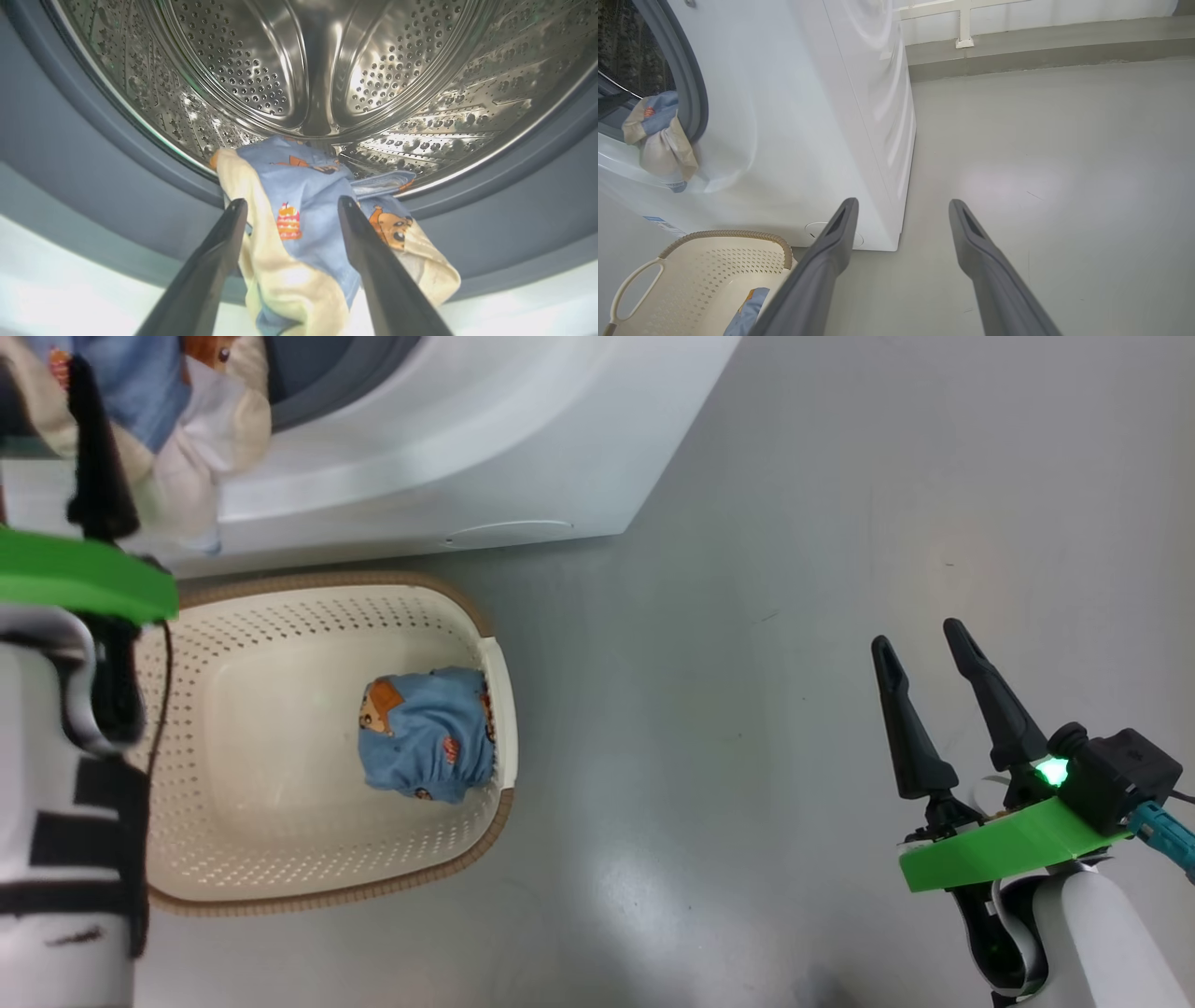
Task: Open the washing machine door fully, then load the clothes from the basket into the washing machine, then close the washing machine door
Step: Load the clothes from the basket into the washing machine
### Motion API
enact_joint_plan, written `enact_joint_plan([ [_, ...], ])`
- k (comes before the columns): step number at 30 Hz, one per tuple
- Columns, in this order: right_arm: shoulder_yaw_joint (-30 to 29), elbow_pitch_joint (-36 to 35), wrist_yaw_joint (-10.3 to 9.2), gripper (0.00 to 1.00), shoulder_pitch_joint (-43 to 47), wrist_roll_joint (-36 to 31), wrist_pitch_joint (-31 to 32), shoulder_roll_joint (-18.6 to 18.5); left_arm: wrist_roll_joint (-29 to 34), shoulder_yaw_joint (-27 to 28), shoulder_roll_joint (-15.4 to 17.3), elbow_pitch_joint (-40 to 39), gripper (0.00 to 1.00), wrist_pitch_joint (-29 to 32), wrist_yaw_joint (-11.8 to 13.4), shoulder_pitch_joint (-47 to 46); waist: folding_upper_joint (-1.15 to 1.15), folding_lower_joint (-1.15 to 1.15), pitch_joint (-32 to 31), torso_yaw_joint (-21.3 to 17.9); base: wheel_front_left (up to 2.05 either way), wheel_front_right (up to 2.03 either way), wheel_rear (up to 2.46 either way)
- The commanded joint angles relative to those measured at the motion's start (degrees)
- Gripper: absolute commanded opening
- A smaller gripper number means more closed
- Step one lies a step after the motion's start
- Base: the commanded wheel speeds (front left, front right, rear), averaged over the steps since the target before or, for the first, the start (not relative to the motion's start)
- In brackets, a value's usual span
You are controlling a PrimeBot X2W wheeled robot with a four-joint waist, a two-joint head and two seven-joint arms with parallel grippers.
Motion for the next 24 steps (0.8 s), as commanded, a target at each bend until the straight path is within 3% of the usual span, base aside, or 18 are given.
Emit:
enact_joint_plan([
  [1, 0.84, -1.48, 0.09, 1.00, 0.99, -0.39, -0.68, -0.59, 0.45, 1.58, 1.89, -2.36, 1.00, -0.30, -0.09, 2.56, 0.00, 0.00, -0.23, 0.58, 0.00, 0.00, 0.00],
  [10, 0.63, -1.35, 0.09, 1.00, 1.53, -0.42, -0.68, -1.06, -0.85, 4.61, -0.21, -10.93, 1.00, -0.30, -0.09, 13.98, 0.00, 0.00, -1.26, 1.25, 0.00, 0.00, 0.00],
  [24, 0.62, -1.16, 0.09, 1.00, 2.58, -0.32, -0.68, -1.61, 2.39, 6.49, -1.99, -23.53, 1.00, -0.30, -0.09, 28.91, 0.00, 0.00, -2.33, 1.56, 0.00, 0.00, 0.00],
])
